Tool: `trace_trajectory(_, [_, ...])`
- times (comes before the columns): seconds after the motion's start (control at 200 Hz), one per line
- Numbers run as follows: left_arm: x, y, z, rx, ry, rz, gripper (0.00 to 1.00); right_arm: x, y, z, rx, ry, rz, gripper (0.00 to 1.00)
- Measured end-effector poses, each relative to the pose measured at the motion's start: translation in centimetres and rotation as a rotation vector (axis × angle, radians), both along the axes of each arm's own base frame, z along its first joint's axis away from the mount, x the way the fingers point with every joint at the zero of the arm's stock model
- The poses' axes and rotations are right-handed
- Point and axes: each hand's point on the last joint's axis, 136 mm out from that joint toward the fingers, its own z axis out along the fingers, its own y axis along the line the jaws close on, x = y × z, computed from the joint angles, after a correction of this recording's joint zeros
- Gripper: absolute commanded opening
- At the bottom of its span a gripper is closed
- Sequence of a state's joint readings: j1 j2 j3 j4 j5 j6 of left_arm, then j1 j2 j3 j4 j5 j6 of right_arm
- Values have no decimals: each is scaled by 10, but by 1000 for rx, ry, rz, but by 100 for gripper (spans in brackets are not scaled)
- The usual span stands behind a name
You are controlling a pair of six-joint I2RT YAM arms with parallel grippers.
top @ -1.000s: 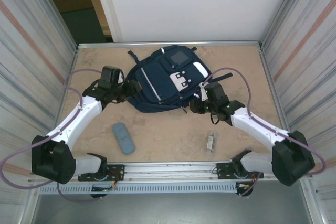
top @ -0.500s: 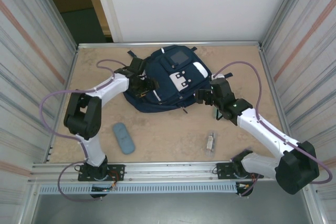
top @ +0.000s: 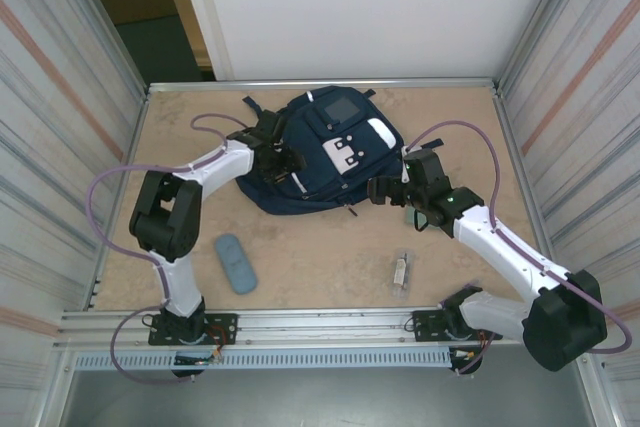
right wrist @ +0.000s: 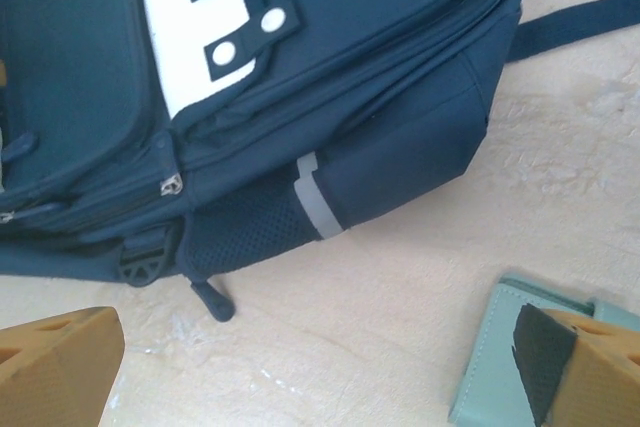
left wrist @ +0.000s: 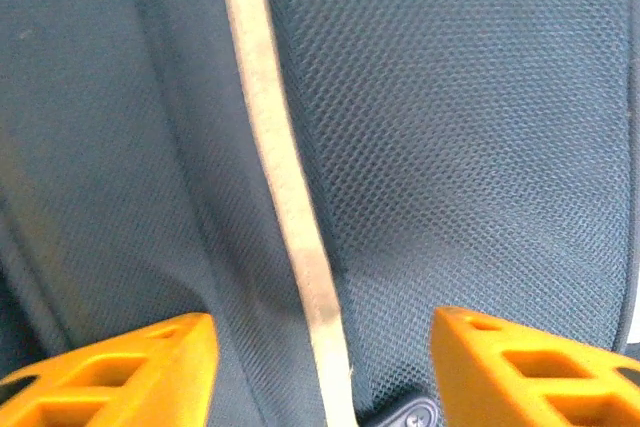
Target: Pack the student bag
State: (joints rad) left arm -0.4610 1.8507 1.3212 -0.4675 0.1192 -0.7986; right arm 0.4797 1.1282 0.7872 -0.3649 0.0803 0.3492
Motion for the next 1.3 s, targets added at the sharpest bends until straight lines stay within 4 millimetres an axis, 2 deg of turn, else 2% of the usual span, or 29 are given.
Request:
trace_trajectory(0.17, [-21, 22, 9, 44, -16, 39, 64, -9, 0, 2, -6, -4, 26, 100])
trace_trajectory(0.391, [-20, 42, -1, 74, 1, 89, 63, -15, 9, 1, 3, 4, 67, 98])
trace_trajectory(0.541, [-15, 37, -8, 50, -8, 81, 53, -21, 20, -9, -26, 31, 102, 97])
trace_trajectory(0.686, [-8, 29, -20, 16, 2, 54, 36, -26, 33, -15, -49, 39, 147, 92])
trace_trajectory(0.802, [-6, 29, -20, 14, -1, 44, 20, -31, 43, -21, -87, 42, 176, 91])
trace_trajectory(0.912, [-5, 28, -18, 9, -10, 35, 8, -35, 53, -27, -113, 49, 206, 88])
trace_trajectory(1.117, [-7, 24, -7, -23, -11, 19, 0, -35, 60, -39, -157, 71, 228, 89])
trace_trajectory(1.303, [-5, 16, 26, -56, -26, 2, 0, -22, 66, -31, -122, 94, 261, 86])
